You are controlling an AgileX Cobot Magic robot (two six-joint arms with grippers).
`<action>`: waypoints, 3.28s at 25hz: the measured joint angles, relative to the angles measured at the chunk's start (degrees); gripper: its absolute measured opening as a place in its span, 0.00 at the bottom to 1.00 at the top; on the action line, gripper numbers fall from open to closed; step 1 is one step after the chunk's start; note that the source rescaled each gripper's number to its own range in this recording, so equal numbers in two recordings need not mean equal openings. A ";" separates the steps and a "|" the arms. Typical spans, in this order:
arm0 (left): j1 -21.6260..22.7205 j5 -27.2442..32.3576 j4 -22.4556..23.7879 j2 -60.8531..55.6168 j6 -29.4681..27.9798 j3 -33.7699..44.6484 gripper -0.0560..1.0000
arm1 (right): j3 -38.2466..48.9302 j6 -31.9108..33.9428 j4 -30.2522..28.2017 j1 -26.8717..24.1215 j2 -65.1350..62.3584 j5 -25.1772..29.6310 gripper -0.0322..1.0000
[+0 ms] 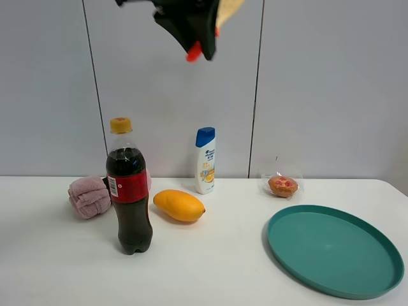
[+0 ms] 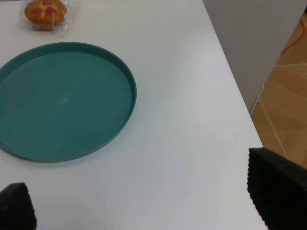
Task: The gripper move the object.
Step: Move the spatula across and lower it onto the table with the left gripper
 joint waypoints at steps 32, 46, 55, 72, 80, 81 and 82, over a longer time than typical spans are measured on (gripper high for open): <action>32.76 -16.60 -8.78 -37.16 -0.45 54.64 0.06 | 0.00 0.00 0.00 0.00 0.00 0.00 1.00; 37.98 -38.38 -18.28 -31.74 -1.14 75.28 0.06 | 0.00 0.00 0.00 0.00 0.00 0.00 1.00; 37.98 -38.06 -20.75 -19.06 4.91 72.67 0.06 | 0.00 0.00 0.00 0.00 0.00 0.00 1.00; 37.98 -35.57 -31.15 -4.61 17.43 62.50 0.06 | 0.00 0.00 0.00 0.00 0.00 0.00 1.00; 37.98 -34.92 -32.49 -3.89 20.35 62.50 0.06 | 0.00 0.00 0.00 0.00 0.00 0.00 1.00; 37.98 -34.66 -32.53 -3.89 21.31 62.50 0.06 | 0.00 0.00 0.00 0.00 0.00 0.00 1.00; 37.98 -34.17 -32.53 -3.89 22.68 62.50 0.06 | 0.00 0.00 0.00 0.00 0.00 0.00 1.00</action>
